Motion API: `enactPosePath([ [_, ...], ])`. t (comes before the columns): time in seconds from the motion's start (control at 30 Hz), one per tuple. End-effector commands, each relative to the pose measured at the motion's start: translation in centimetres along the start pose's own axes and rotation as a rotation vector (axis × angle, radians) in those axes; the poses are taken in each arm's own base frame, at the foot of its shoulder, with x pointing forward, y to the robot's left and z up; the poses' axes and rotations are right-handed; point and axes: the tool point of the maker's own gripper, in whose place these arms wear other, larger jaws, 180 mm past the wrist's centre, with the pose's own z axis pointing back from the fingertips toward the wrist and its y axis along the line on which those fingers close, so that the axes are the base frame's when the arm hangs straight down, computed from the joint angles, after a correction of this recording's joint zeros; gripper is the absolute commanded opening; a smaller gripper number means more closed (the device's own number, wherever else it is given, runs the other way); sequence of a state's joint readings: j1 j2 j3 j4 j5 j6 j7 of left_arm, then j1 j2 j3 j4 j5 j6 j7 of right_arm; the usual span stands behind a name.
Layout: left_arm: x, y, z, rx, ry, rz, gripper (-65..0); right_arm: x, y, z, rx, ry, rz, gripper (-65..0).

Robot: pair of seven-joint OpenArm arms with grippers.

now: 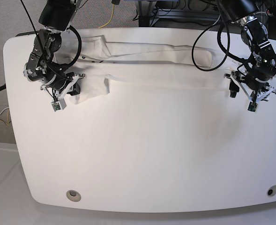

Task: Fold the T-shirt properly
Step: 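Drag the pinched shirt end with the right gripper away from the table edge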

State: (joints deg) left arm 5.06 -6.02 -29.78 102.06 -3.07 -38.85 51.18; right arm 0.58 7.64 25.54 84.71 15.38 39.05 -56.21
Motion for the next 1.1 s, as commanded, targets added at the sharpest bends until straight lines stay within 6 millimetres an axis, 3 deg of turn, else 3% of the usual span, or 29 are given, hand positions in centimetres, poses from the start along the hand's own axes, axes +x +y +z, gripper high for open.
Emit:
enactPosePath([
  [0.0, 1.4, 0.5, 0.4, 0.013, -0.049, -0.008, -25.7, -0.2, -0.5, 0.3, -0.013, 0.029, 0.016, -65.0],
  [0.43, 1.4, 0.5, 0.4, 0.013, -0.049, -0.008, -25.7, -0.1, -0.5, 0.4, -0.017, 0.025, 0.016, -65.0],
  [0.63, 1.4, 0.6, 0.4, 0.014, -0.048, -0.009, -25.7, 1.8, -0.6, 1.9, -0.051, -0.033, 0.064, -65.0],
  [1.07, 1.5, 0.5, 0.4, 0.012, -0.05, -0.009, -25.7, 2.9, -0.5, 4.6, -0.115, -0.02, 0.142, -65.0],
])
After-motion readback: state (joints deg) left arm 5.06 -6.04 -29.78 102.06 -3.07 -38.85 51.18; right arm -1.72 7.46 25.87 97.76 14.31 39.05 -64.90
